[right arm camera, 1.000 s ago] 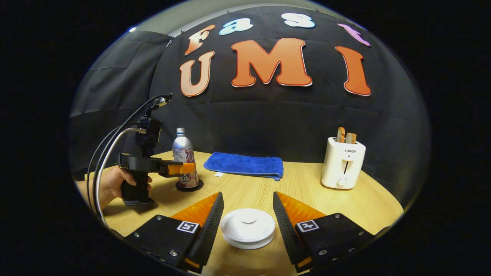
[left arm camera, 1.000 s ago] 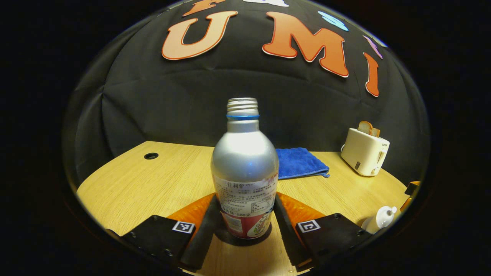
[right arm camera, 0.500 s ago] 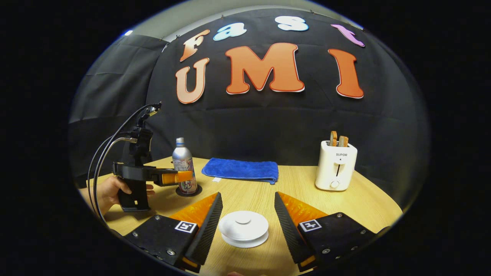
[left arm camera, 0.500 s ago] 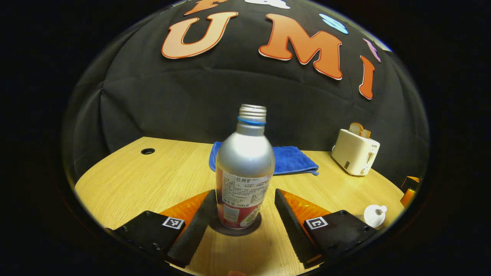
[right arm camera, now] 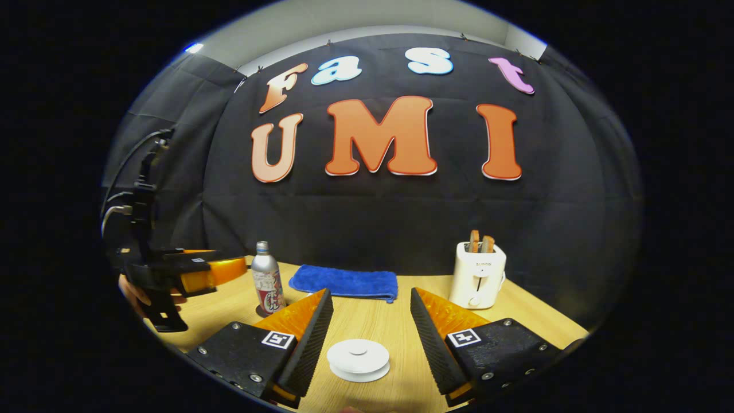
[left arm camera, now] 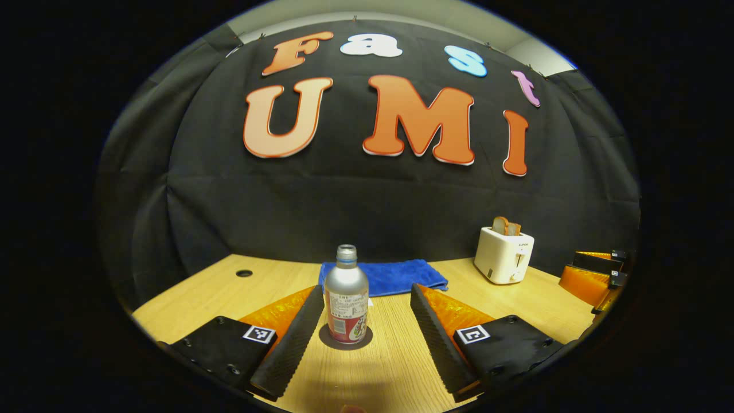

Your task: Open the teacup lid with one hand, grasp the water bottle and pour water into the teacup with the other hand; after pouring, place the water bottle on the coaster and then close the teacup lid.

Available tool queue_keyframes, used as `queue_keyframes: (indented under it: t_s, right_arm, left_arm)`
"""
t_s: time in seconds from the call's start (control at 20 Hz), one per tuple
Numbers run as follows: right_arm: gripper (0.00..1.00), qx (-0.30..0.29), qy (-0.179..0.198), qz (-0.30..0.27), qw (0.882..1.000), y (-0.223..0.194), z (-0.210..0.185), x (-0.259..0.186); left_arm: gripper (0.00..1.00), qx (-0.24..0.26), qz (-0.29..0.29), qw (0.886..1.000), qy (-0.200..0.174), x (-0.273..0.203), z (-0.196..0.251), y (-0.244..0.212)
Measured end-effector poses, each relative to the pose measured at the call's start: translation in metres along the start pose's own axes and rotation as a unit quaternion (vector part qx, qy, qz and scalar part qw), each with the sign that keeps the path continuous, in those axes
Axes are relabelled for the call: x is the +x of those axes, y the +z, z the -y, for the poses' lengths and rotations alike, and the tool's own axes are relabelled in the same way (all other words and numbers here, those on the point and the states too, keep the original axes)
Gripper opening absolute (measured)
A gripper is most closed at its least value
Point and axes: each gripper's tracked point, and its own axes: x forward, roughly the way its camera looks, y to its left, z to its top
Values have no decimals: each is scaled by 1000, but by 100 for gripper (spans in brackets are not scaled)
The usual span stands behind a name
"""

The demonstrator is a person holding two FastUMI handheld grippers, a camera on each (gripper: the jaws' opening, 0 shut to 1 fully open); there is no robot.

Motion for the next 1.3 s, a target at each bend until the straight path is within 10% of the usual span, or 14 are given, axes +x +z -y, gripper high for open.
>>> queue_keyframes:
  t_s: [0.55, 1.3]
  right_arm:
    - [82, -8, -24, 32, 999, 16, -11, -14]
    - [82, -15, -34, 44, 998, 6, -6, -13]
  left_arm:
    - [99, 30, 117, 991, 62, -94, -19, 50]
    - [100, 15, 83, 994, 74, -80, -28, -1]
